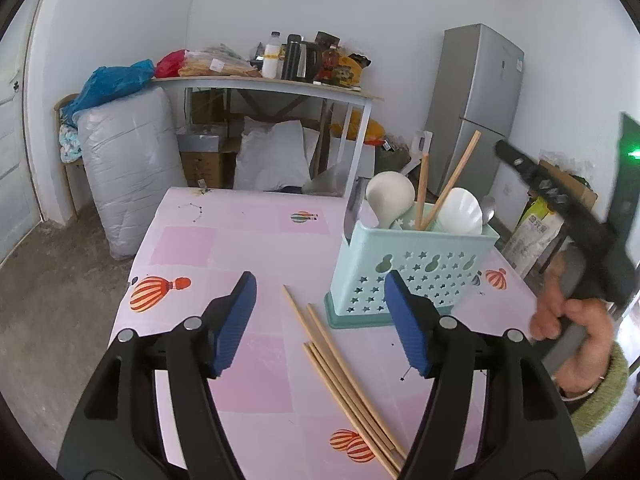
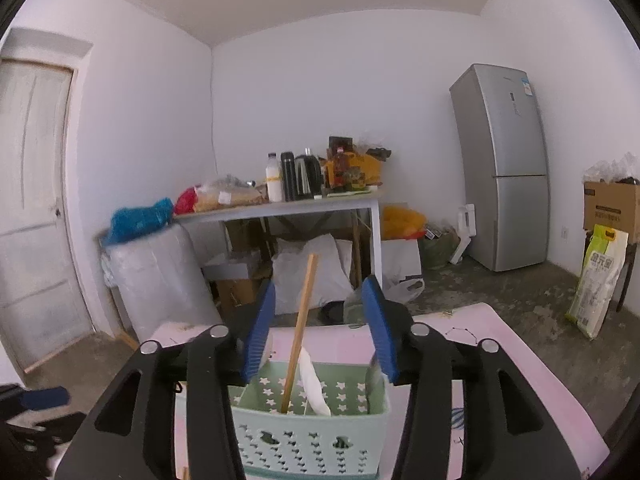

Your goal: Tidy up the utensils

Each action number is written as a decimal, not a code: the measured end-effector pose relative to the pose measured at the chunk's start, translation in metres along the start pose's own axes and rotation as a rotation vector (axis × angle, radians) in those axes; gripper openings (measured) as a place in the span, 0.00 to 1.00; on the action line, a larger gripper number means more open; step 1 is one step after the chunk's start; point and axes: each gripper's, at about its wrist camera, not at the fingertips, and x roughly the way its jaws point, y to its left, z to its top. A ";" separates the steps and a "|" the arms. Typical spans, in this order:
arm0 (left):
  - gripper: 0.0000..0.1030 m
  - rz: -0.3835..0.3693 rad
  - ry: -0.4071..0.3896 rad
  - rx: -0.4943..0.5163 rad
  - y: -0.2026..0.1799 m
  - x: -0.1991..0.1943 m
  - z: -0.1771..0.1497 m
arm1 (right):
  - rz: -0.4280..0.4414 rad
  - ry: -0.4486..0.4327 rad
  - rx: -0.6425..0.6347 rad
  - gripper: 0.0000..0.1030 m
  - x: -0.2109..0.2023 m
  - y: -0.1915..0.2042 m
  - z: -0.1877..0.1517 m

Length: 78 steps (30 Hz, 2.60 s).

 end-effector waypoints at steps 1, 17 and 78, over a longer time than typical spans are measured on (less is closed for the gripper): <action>0.63 -0.001 0.007 0.000 -0.001 0.001 -0.001 | 0.004 -0.002 0.007 0.46 -0.007 -0.002 0.001; 0.73 0.037 0.284 -0.007 -0.005 0.042 -0.049 | 0.195 0.622 0.136 0.54 -0.043 -0.034 -0.112; 0.04 0.086 0.470 -0.019 0.011 0.055 -0.095 | 0.327 0.841 0.224 0.42 -0.016 0.001 -0.148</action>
